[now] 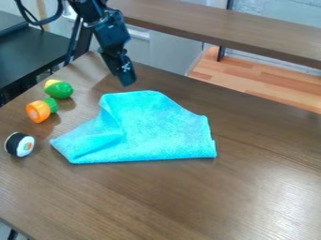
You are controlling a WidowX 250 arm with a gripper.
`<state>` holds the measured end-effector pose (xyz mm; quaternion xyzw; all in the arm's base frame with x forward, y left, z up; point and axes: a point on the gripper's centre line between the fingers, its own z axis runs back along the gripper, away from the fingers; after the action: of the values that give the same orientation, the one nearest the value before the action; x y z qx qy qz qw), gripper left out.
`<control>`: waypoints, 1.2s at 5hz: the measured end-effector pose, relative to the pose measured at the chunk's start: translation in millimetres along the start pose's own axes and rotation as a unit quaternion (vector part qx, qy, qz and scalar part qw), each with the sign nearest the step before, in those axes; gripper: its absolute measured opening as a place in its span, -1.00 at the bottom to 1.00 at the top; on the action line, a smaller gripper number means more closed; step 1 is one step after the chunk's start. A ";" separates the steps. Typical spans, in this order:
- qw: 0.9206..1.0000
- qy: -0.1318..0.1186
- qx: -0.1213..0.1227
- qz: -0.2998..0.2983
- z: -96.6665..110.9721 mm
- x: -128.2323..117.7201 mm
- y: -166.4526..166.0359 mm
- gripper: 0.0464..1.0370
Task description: Unfold the cloth from top left to bottom right
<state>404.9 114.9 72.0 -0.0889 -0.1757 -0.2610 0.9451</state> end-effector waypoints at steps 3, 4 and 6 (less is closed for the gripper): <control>0.999 -0.002 -0.009 -0.034 -23.7 -0.7 10.3 0.92; 0.998 -0.022 -0.007 -0.055 -22.2 5.8 11.9 0.92; 0.996 -0.045 0.020 -0.072 -23.9 7.6 24.3 0.92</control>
<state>430.5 125.8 50.9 -0.0688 -0.2295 -0.3209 0.9163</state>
